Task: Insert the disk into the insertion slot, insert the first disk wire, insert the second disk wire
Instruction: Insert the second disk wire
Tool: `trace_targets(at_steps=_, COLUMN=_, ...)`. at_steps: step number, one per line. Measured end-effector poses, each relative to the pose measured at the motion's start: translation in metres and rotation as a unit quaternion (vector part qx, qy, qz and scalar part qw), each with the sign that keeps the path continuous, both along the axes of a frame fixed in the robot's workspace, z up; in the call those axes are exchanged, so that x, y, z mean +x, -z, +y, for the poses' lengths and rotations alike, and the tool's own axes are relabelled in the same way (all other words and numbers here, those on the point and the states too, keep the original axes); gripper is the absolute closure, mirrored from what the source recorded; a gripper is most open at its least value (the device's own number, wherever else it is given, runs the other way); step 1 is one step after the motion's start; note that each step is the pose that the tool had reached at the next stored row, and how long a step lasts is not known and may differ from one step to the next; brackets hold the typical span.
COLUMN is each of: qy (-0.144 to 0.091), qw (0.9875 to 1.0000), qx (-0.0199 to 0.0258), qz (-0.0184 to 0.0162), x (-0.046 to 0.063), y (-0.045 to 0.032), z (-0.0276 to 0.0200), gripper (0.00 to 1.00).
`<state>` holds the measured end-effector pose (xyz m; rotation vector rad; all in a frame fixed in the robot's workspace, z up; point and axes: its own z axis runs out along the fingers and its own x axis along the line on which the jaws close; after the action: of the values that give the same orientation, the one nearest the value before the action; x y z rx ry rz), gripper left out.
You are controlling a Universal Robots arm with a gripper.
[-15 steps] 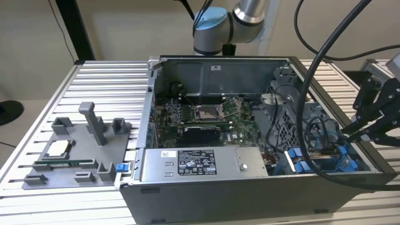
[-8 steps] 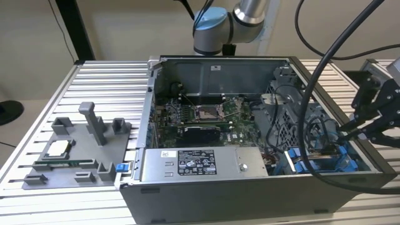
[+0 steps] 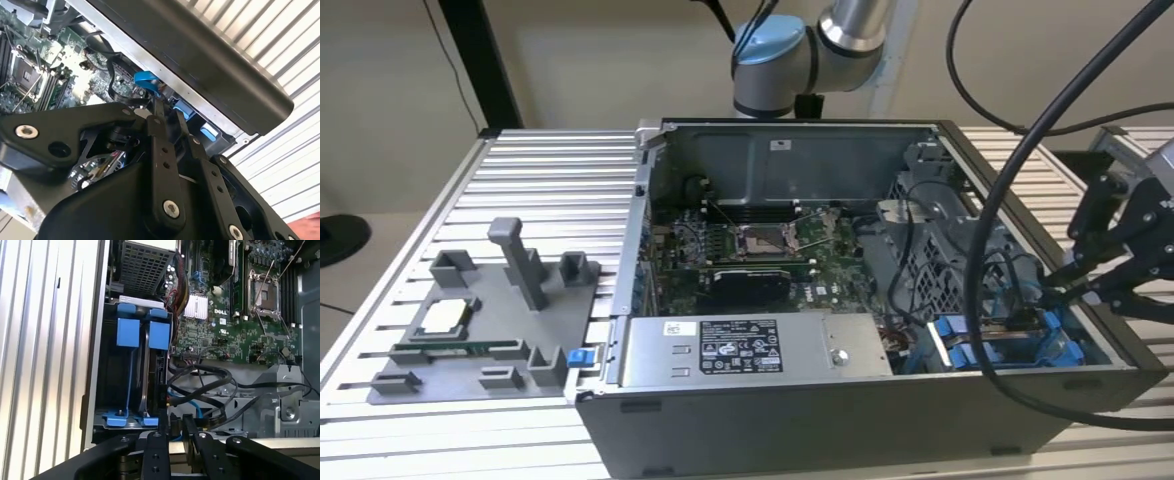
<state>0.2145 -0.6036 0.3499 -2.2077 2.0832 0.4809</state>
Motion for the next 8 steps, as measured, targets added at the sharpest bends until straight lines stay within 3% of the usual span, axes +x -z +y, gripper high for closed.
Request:
trace_targets(at_steps=3, qy=-0.009, qw=0.9999, qx=0.0066, qz=-0.0001, x=0.0, y=0.0016, z=0.0, gripper=0.0)
trace_targets(at_steps=7, qy=-0.013, qw=0.9994, qx=0.0316, qz=-0.0003, x=0.0002, y=0.0025, z=-0.0005, gripper=0.0)
trace_targets(at_steps=8, qy=-0.013, qw=0.9993, qx=0.0341, qz=-0.0002, x=0.0002, y=0.0026, z=-0.0009, gripper=0.0)
